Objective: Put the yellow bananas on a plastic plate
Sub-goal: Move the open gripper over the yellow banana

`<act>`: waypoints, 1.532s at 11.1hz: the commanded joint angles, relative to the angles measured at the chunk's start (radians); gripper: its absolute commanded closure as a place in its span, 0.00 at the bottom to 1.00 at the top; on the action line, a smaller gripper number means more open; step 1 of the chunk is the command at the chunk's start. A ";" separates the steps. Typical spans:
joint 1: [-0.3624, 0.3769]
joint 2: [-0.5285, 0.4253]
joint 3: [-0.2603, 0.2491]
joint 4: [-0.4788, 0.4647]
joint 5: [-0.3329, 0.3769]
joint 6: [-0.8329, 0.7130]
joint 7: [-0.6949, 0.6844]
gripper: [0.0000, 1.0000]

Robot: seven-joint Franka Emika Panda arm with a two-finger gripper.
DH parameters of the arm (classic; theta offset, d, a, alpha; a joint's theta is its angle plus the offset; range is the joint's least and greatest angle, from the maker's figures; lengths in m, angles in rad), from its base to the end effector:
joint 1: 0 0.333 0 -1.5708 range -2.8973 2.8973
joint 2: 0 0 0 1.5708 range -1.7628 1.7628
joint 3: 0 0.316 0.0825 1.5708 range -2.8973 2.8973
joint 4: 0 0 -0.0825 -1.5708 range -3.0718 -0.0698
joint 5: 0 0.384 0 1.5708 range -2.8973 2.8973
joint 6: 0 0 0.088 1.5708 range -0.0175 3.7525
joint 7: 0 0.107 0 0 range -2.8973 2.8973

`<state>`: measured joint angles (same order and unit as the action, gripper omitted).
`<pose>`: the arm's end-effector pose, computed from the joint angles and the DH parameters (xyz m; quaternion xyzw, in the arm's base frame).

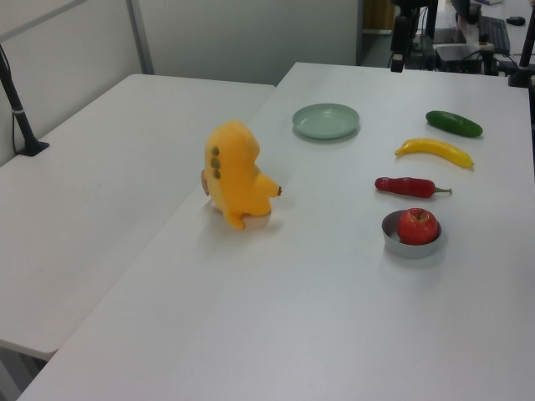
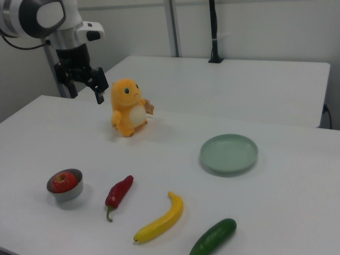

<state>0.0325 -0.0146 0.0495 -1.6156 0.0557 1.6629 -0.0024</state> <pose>0.5563 0.0514 0.6198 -0.9983 -0.0405 -0.0298 0.0286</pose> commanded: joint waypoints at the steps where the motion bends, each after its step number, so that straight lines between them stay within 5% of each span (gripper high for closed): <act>1: 0.007 -0.028 -0.007 -0.046 -0.005 0.034 0.016 0.00; 13: -0.026 -0.028 -0.011 -0.081 -0.010 0.034 0.006 0.00; 17: -0.048 -0.004 -0.052 -0.142 -0.068 0.098 -0.050 0.00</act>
<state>-0.0148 -0.0119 0.0333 -1.6999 0.0064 1.6806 -0.0232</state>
